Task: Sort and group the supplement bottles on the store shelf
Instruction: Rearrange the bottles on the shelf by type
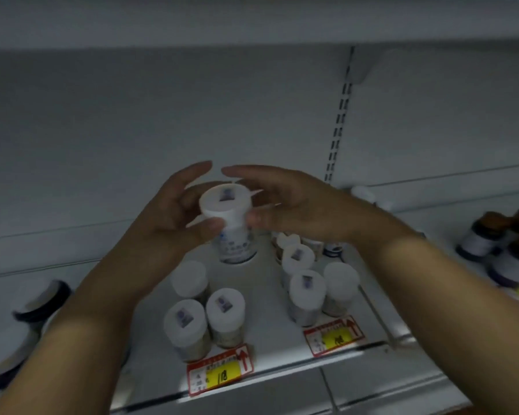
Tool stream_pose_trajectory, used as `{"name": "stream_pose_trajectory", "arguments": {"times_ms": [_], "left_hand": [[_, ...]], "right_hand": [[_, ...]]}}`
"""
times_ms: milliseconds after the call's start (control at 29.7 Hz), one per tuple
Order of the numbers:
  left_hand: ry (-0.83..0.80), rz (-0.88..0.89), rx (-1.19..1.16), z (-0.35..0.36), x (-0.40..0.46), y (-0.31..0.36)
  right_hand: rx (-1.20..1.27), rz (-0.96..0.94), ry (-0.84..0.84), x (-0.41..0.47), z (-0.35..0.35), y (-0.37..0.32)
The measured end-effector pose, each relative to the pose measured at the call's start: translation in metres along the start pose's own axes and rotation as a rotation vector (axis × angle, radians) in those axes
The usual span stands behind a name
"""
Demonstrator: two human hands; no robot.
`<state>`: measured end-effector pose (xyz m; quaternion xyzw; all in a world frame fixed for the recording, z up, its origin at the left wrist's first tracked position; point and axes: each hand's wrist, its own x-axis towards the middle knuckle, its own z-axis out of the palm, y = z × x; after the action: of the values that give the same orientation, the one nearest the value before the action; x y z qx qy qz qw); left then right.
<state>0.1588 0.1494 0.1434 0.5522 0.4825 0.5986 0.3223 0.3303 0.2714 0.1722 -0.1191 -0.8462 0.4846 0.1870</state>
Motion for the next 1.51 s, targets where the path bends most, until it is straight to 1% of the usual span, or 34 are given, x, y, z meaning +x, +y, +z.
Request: {"name": "stream_pose_trajectory", "arguments": {"times_ms": [101, 202, 269, 303, 336, 370, 404, 471, 504, 572, 639, 706, 773, 841, 908, 942, 1009, 1042, 1076, 1110, 1177, 1211, 1244, 1311, 1345, 1446, 1513], "left_hand": [[-0.014, 0.048, 0.044, 0.046, 0.028, 0.004], [-0.04, 0.043, 0.049, 0.078, 0.046, 0.001], [0.037, 0.002, 0.12, 0.087, 0.055, -0.008], [0.111, -0.039, 0.191, 0.09, 0.059, -0.016], [0.18, -0.107, 0.275, 0.093, 0.061, -0.026], [0.216, -0.2, 0.36, 0.097, 0.063, -0.037], [0.207, -0.302, 0.443, 0.103, 0.064, -0.049], [0.122, -0.466, 0.569, 0.115, 0.063, -0.071], [0.101, -0.522, 0.595, 0.118, 0.062, -0.08], [0.121, -0.586, 0.619, 0.122, 0.06, -0.09], [0.126, -0.584, 0.647, 0.122, 0.057, -0.097], [0.131, -0.563, 0.673, 0.123, 0.054, -0.101], [0.149, -0.545, 0.693, 0.124, 0.053, -0.103], [0.151, -0.55, 0.704, 0.124, 0.054, -0.105], [0.143, -0.554, 0.727, 0.122, 0.056, -0.107], [0.163, -0.545, 0.748, 0.12, 0.058, -0.107], [0.262, -0.494, 0.799, 0.113, 0.066, -0.107], [0.294, -0.477, 0.819, 0.109, 0.072, -0.108], [0.282, -0.481, 0.84, 0.106, 0.078, -0.109], [0.228, -0.508, 0.874, 0.103, 0.086, -0.11], [0.091, -0.573, 0.946, 0.104, 0.095, -0.113], [0.066, -0.588, 0.959, 0.104, 0.098, -0.116], [0.065, -0.589, 0.953, 0.105, 0.099, -0.12], [0.121, -0.572, 0.923, 0.102, 0.1, -0.126], [0.127, -0.567, 0.922, 0.102, 0.1, -0.127], [0.145, -0.528, 0.952, 0.101, 0.098, -0.124], [0.203, -0.457, 0.963, 0.1, 0.097, -0.111]], "right_hand": [[-0.209, -0.017, 0.144, -0.028, -0.023, -0.008], [-0.264, 0.019, 0.244, -0.048, -0.051, 0.002], [-0.327, 0.108, 0.326, -0.06, -0.07, 0.021], [-0.385, 0.178, 0.368, -0.064, -0.078, 0.035], [-0.428, 0.247, 0.388, -0.068, -0.083, 0.051], [-0.431, 0.296, 0.386, -0.072, -0.086, 0.066], [-0.396, 0.32, 0.373, -0.075, -0.087, 0.081], [-0.317, 0.339, 0.332, -0.076, -0.082, 0.106], [-0.303, 0.346, 0.31, -0.075, -0.079, 0.116], [-0.282, 0.352, 0.289, -0.071, -0.074, 0.136], [-0.24, 0.341, 0.263, -0.066, -0.07, 0.148], [-0.211, 0.333, 0.191, -0.064, -0.065, 0.156], [-0.18, 0.391, 0.132, -0.064, -0.059, 0.161], [-0.157, 0.426, 0.115, -0.063, -0.055, 0.165], [-0.168, 0.42, 0.112, -0.066, -0.052, 0.166], [-0.172, 0.404, 0.105, -0.068, -0.052, 0.166], [-0.197, 0.349, 0.108, -0.069, -0.052, 0.164], [-0.236, 0.316, 0.142, -0.066, -0.053, 0.16], [-0.324, 0.259, 0.198, -0.061, -0.056, 0.155], [-0.477, 0.18, 0.241, -0.05, -0.061, 0.149], [-0.856, 0.068, 0.234, -0.028, -0.069, 0.137], [-0.956, 0.078, 0.196, -0.02, -0.07, 0.134], [-0.987, 0.126, 0.142, -0.015, -0.069, 0.133], [-1.026, 0.253, 0.051, -0.003, -0.066, 0.136], [-1.056, 0.293, 0.039, -0.002, -0.064, 0.138], [-1.048, 0.303, 0.049, 0.0, -0.061, 0.135], [-0.978, 0.296, 0.06, 0.001, -0.061, 0.127]]}}
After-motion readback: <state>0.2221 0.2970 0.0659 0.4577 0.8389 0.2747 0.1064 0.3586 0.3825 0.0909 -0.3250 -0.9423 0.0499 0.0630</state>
